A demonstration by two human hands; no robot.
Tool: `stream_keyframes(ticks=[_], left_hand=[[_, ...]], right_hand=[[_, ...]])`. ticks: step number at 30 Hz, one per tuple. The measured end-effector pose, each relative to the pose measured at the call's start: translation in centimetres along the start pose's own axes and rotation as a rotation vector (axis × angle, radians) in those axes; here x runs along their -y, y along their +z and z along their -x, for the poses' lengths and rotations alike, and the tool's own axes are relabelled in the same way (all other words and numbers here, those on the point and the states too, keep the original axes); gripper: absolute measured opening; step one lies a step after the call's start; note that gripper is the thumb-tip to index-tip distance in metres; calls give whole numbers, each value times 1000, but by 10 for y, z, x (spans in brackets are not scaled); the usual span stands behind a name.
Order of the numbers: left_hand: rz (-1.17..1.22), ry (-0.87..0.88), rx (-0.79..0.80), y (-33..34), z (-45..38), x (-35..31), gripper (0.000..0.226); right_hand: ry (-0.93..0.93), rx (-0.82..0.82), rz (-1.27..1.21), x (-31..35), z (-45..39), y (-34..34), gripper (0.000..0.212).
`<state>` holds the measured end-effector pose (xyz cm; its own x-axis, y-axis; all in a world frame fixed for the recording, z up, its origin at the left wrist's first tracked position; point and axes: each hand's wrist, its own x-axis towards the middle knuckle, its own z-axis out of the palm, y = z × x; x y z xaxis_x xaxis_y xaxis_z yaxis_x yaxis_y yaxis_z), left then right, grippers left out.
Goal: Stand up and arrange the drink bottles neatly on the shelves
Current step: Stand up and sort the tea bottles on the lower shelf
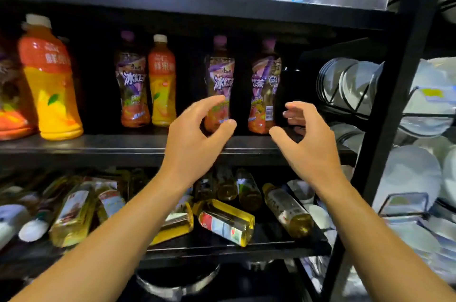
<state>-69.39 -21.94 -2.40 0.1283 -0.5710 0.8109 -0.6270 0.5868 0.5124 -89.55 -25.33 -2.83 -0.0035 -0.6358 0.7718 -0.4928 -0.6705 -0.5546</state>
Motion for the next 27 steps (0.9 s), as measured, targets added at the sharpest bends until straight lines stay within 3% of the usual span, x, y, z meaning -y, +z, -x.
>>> stream_keyframes(ticks=[6, 9, 14, 18, 22, 25, 27], left_hand=[[35, -88, 26, 1, 96, 25, 22], [-23, -112, 89, 5, 123, 44, 32], [-61, -387, 229, 22, 144, 87, 39], [-69, -572, 330, 34, 154, 109, 47], [82, -828, 330, 45, 157, 118, 44], [292, -1039, 306, 54, 147, 118, 64], [530, -1124, 345, 64, 141, 109, 48]], right_hand=[[57, 194, 43, -39, 88, 27, 36], [112, 353, 218, -71, 105, 48, 44], [206, 623, 463, -102, 109, 94, 69], [258, 771, 527, -106, 106, 119, 66], [245, 656, 444, -107, 116, 117, 50], [301, 440, 166, -104, 142, 111, 42], [312, 376, 7, -102, 153, 108, 45]])
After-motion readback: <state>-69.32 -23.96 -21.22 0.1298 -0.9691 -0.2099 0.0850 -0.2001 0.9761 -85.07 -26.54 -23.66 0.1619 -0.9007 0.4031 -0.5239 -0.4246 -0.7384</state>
